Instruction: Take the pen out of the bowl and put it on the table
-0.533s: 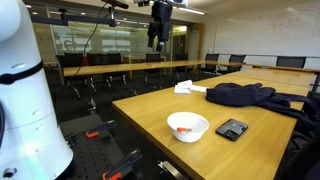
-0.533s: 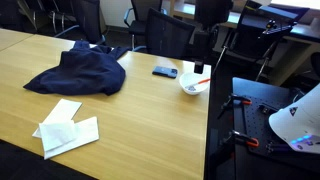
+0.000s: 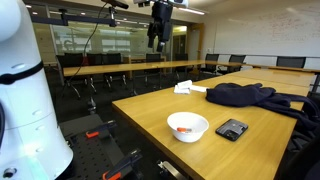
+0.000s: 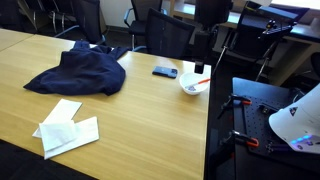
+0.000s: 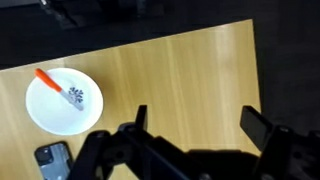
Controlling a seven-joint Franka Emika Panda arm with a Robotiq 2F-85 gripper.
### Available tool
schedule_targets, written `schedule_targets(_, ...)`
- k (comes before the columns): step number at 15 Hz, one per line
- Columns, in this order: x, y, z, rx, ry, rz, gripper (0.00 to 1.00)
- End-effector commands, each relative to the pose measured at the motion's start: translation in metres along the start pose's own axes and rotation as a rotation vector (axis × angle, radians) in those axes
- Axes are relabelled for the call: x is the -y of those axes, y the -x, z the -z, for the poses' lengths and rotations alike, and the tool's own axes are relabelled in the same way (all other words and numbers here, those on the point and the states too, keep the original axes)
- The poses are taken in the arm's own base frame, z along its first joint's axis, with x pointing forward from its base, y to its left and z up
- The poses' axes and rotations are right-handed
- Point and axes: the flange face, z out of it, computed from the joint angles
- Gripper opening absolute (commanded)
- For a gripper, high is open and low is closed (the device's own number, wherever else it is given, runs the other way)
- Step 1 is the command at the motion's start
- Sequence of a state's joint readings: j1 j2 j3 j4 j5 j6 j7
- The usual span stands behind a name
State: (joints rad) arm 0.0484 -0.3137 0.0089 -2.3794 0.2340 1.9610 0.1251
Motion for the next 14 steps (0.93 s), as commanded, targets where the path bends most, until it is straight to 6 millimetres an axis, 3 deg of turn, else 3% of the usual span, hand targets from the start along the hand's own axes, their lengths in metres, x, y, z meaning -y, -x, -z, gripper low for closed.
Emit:
schedule_targets(1,-0.012,-0.013,-0.019,-0.001,0.108,0.162,1.0)
schedule_targets(9,-0.072,-0.061,-0.155,0.224,0.413,0.467,1.0)
schedule_targets(14,-0.113,-0.08,-0.189,0.305,0.429,0.501,1.0)
